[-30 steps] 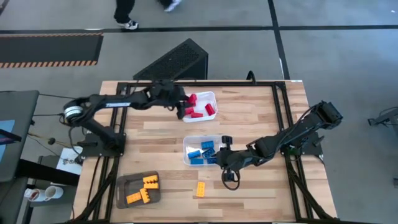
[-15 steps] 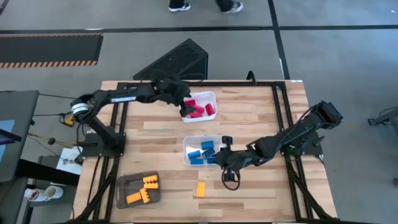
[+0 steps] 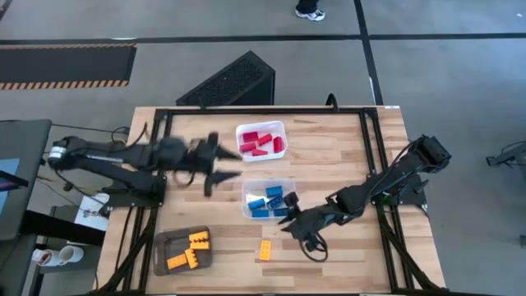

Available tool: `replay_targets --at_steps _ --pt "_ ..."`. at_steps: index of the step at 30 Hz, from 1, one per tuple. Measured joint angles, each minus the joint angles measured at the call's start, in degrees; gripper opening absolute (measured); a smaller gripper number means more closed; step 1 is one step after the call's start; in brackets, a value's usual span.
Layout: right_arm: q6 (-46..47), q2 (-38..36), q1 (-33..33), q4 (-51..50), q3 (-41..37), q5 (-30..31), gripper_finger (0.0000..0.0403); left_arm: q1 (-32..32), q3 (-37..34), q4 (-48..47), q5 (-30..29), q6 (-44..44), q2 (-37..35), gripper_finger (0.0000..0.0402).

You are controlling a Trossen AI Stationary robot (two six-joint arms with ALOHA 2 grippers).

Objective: Sort & place blocks by color
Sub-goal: Put the yellow game piece into the black bin

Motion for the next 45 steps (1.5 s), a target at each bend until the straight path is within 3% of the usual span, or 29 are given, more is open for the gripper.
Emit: replay_targets --at_steps 5,9,14,18,23,29,39,45 --pt "-4.3 3.1 1.0 1.7 2.6 0.0 0.0142 -16.9 -9.7 11.8 -17.4 -0.1 -3.9 0.0167" --pt "-5.9 7.4 1.0 0.1 7.4 0.0 0.0209 -26.6 -16.2 22.2 -28.7 1.8 -4.0 0.0144" --pt "-8.2 14.6 0.5 -5.6 15.5 -0.3 0.0297 -32.9 -22.1 31.6 -37.3 2.9 -3.4 0.0117" --pt "-11.7 20.5 0.1 -12.2 21.6 -4.4 0.0335 -35.3 -24.9 34.1 -39.4 2.7 -2.9 0.0075" --pt "-13.7 27.1 0.0 -17.5 28.3 -11.6 0.0336 -37.2 -25.4 33.2 -41.7 3.2 -3.0 0.0008" --pt "-16.9 33.2 0.0 -26.5 34.1 -12.3 0.0318 -37.9 -25.4 33.1 -41.3 3.6 -3.1 0.0002" --pt "-18.3 38.1 -1.5 -26.6 35.1 -12.7 0.0311 -37.9 -25.4 32.8 -41.2 2.7 -3.1 0.0000" --pt "-17.4 38.0 -2.2 -26.8 34.9 -13.1 0.0265 -37.9 -25.4 32.3 -41.0 2.6 -3.1 0.0000"
